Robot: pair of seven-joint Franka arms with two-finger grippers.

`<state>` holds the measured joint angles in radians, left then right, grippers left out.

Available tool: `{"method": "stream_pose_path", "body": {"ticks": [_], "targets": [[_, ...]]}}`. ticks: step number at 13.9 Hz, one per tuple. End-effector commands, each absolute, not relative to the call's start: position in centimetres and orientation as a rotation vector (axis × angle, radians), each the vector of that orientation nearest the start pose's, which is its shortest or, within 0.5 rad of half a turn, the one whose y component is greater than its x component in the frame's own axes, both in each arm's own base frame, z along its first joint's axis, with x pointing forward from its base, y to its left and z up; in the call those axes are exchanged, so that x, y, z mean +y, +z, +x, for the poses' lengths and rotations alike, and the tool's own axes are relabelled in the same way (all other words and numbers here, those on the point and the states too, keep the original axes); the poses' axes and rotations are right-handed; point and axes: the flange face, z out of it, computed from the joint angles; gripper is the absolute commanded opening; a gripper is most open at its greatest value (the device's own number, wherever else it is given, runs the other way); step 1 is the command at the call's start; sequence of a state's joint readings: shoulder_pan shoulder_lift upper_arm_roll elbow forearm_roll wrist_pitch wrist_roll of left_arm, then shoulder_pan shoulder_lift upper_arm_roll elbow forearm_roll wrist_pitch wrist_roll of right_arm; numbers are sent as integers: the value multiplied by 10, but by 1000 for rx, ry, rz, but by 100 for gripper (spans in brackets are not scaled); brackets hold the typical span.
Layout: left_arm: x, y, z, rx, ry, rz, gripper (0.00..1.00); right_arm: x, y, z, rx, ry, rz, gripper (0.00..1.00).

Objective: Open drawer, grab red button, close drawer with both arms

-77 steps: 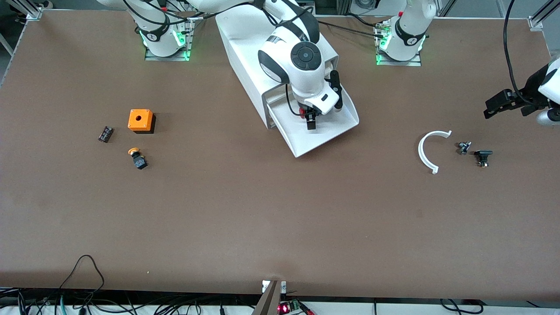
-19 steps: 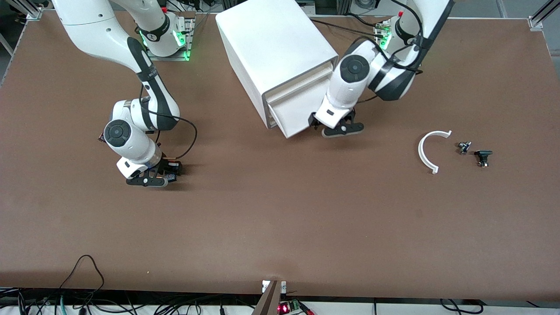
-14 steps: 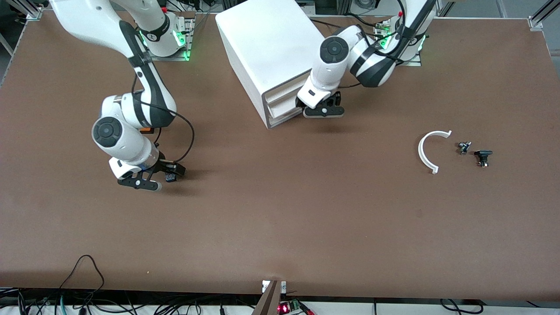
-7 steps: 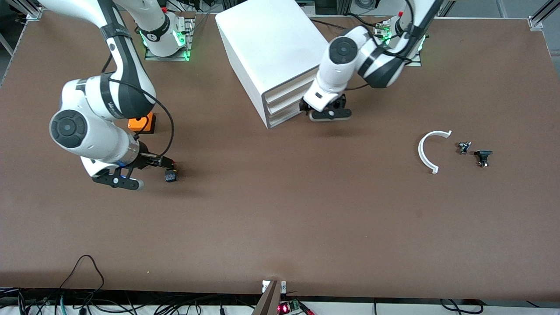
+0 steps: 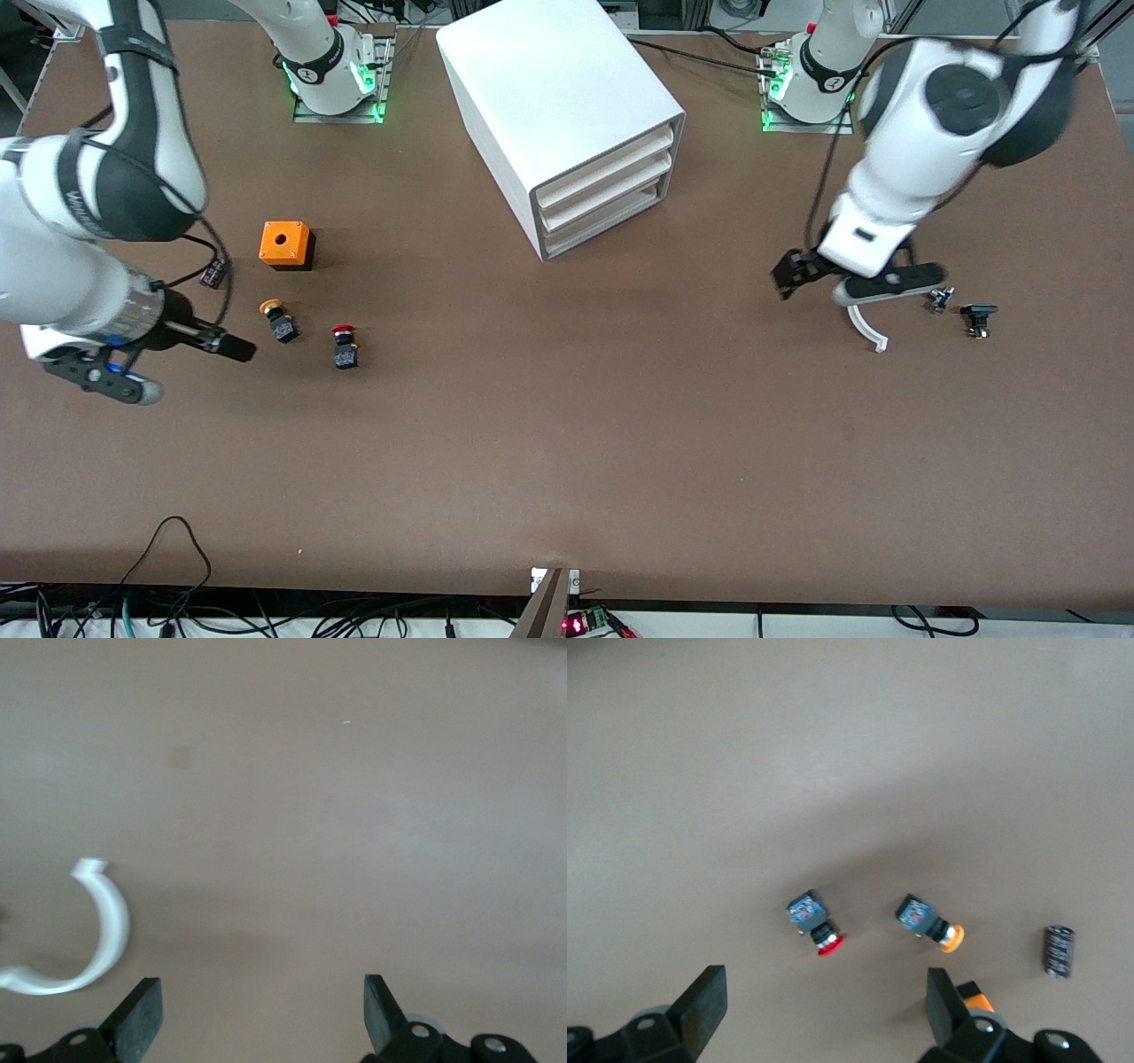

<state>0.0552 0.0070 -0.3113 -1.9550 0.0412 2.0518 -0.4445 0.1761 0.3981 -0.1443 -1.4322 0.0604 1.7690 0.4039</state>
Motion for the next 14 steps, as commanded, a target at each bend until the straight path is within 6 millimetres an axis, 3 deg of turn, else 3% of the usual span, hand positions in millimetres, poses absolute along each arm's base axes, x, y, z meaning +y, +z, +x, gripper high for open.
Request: {"method": "stream_pose_path", "body": {"ticks": [1, 2, 4, 6, 8, 11, 14], "targets": [[-81, 549, 546, -42, -75, -3097, 100, 28, 525, 668, 641, 97, -3105, 100], [-55, 562, 543, 26, -57, -3092, 100, 15, 549, 662, 655, 78, -3105, 100], [-17, 583, 531, 92, -40, -3090, 100, -1, 574, 652, 633, 46, -3092, 100], [-11, 593, 519, 101, -9, -3089, 100, -18, 578, 647, 467, 39, -3111, 100], [-10, 605, 512, 97, 46, -3089, 100, -40, 570, 635, 348, 67, -3117, 100], [-11, 608, 521, 89, 63, -3115, 100, -27, 572, 621, 264, 4, -3180, 100], [-13, 613, 523, 86, 44, -3125, 100, -26, 577, 610, 135, 1, -3208, 100]]}}
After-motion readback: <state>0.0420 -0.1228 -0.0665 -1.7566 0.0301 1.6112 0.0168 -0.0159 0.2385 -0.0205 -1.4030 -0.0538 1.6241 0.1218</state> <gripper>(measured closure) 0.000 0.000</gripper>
